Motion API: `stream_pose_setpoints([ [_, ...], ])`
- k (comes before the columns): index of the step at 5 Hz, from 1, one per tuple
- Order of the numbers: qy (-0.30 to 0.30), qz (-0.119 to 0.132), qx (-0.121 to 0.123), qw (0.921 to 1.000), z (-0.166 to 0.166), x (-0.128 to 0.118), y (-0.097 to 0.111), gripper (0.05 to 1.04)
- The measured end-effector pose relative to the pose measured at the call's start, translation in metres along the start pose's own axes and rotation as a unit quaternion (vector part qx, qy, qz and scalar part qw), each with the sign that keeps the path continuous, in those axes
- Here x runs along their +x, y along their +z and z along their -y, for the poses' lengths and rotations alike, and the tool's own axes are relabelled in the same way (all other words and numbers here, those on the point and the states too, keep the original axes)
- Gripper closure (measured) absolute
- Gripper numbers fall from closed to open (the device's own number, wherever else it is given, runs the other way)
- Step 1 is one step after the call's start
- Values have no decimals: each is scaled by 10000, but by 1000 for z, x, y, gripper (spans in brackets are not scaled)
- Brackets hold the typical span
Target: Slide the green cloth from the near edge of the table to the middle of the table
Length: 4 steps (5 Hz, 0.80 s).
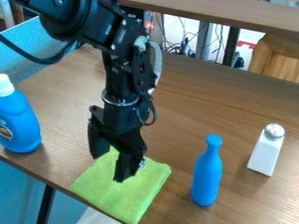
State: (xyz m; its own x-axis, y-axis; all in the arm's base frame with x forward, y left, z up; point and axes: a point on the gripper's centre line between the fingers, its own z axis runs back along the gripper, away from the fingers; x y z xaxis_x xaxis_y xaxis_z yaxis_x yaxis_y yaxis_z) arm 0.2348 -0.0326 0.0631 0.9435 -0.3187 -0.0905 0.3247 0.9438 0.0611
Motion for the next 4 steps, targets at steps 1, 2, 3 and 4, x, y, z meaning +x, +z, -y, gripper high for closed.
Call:
stream_pose_setpoints([
  [1, 52, -197, -12, 9998, 1, -2, -11, 83],
  [2, 163, -381, -33, 9991, 1, -1, -25, 83],
  [3, 389, -570, -106, 9976, -4, -3, -39, 83],
  [4, 470, -658, -116, 9967, -8, -1, -46, 83],
])
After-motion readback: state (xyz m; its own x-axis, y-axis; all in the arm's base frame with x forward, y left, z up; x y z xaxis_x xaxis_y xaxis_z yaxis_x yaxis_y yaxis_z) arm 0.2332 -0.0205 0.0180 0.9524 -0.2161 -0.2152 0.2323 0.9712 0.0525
